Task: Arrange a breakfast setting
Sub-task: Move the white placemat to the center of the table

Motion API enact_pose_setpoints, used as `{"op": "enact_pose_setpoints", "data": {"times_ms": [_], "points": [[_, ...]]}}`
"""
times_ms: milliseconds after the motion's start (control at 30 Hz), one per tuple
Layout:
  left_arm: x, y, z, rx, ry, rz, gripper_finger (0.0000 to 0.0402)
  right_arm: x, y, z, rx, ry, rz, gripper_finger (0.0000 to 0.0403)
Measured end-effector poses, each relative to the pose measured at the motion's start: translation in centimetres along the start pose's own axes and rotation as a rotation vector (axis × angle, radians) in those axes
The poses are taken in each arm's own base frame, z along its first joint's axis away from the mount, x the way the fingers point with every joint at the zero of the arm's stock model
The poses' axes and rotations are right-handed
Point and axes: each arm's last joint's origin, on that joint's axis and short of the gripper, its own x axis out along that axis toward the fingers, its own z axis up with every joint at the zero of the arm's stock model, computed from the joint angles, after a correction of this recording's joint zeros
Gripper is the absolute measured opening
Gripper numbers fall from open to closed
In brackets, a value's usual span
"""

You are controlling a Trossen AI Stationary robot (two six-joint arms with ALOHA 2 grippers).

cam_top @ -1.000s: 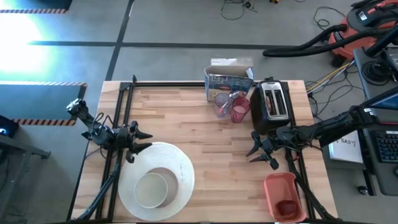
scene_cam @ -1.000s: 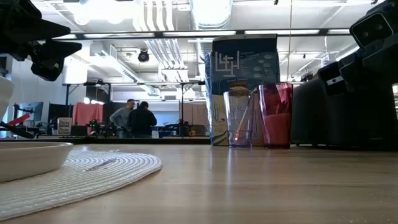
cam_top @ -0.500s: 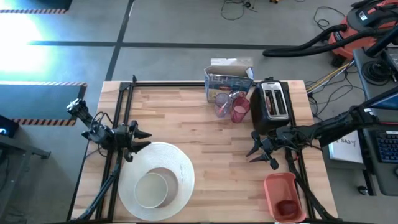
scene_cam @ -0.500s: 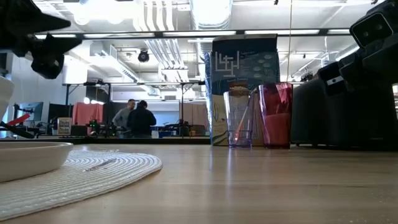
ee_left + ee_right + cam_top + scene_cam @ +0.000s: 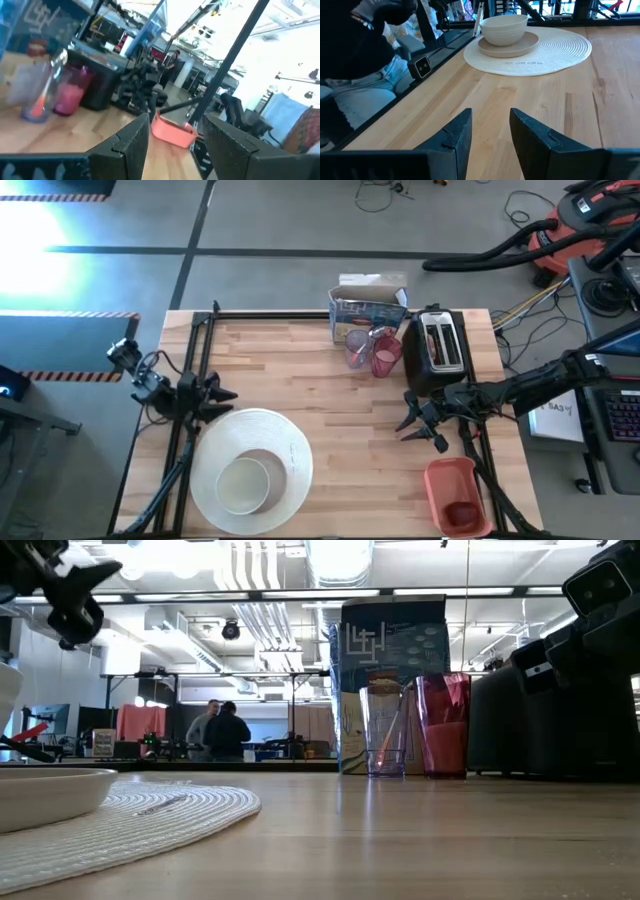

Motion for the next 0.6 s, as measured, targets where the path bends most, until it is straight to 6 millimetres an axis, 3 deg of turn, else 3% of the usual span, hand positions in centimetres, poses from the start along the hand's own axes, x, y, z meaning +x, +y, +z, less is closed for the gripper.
{"op": "enact_pose_setpoints", "data": {"times_ms": [267,600], "points": [[-0.2,-0.8,2.7,0.081,0.107,0.054,0.0167,0.0,0.0,0.0,-0.001,0.000,0.000,0.0123],[0.6,-2.1,4.2,0.097,0.321,0.178,0.0167,0.0,0.0,0.0,-0.001,0.000,0.000,0.0123]]}}
